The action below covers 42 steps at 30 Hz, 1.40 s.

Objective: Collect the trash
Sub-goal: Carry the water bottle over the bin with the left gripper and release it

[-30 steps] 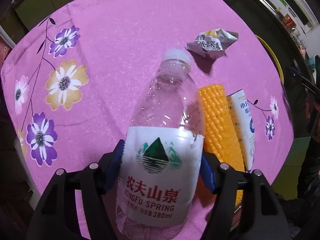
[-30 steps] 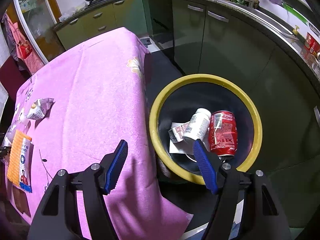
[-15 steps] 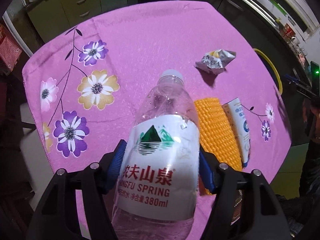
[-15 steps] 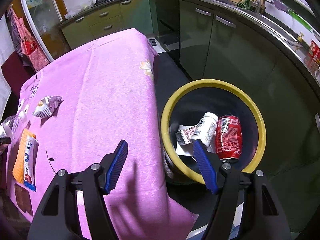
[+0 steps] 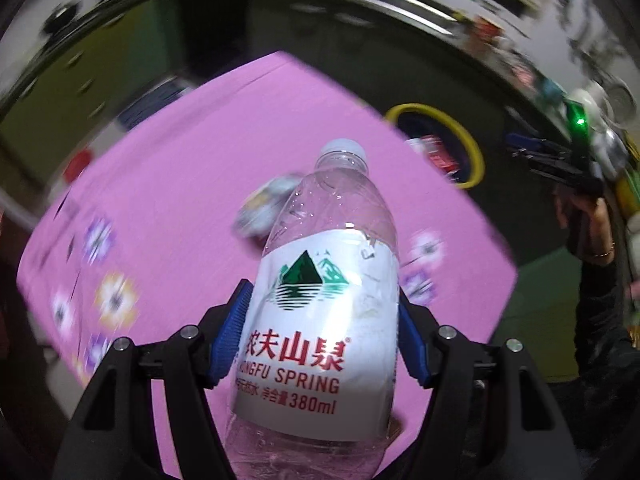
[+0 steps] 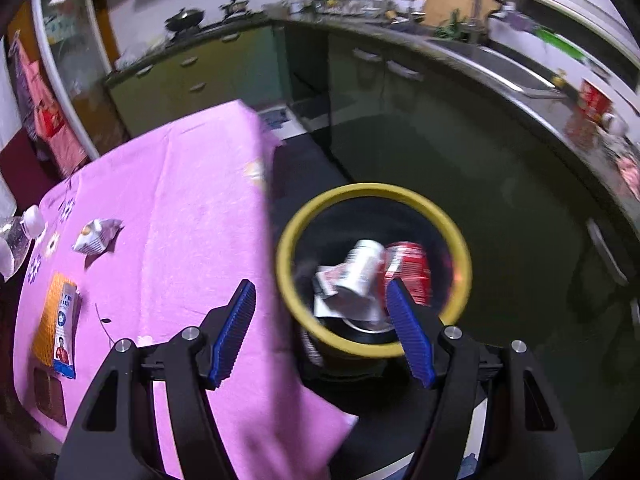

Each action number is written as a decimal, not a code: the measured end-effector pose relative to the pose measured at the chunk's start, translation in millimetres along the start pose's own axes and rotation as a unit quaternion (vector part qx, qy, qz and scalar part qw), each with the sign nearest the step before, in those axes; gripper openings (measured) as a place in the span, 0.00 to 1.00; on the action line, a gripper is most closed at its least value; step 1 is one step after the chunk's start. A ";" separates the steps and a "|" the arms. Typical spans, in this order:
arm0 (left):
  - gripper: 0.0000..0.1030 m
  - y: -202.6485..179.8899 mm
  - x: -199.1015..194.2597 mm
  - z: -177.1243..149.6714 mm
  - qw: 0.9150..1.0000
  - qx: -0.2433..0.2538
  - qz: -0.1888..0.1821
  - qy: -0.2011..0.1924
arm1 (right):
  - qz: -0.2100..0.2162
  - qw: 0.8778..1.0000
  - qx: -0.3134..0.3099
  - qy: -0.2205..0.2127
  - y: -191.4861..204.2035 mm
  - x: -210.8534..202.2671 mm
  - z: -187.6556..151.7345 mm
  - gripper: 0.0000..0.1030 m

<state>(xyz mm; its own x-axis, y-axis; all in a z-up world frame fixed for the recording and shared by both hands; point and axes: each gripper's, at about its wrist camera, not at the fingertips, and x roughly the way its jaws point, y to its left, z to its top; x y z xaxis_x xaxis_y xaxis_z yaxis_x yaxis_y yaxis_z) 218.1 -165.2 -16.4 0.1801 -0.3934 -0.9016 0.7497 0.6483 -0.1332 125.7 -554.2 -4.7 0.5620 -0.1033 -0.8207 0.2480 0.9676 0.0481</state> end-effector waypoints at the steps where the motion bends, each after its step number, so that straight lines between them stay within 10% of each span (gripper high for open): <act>1: 0.62 -13.0 2.3 12.4 1.000 0.015 -0.009 -0.001 | -0.005 1.000 0.009 -0.006 -11.0 -7.6 -3.8 0.65; 15: 0.62 -170.8 155.3 171.9 0.988 0.120 -0.087 0.050 | -0.027 0.995 0.090 -0.016 -122.0 -46.6 -57.1 0.65; 26: 0.65 -207.7 278.1 227.2 0.992 0.098 -0.043 0.067 | -0.031 0.993 0.116 0.005 -144.8 -35.1 -75.5 0.65; 32: 0.73 -194.5 246.3 216.3 0.993 0.095 -0.045 0.055 | -0.030 0.993 0.111 0.009 -138.2 -37.0 -76.2 0.66; 42: 0.79 -121.8 83.3 142.9 0.997 0.047 -0.041 -0.038 | -0.003 0.997 0.076 0.000 -98.0 -43.9 -65.9 0.66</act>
<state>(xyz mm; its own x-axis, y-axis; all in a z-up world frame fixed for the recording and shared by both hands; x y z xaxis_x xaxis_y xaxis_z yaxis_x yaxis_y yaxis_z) 232.7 -370.1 -16.5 0.1605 -0.4924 -0.8554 0.8197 0.5493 -0.1624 24.7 -629.3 -10.9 0.5594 -0.1092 -0.8216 0.3691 0.9204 0.1290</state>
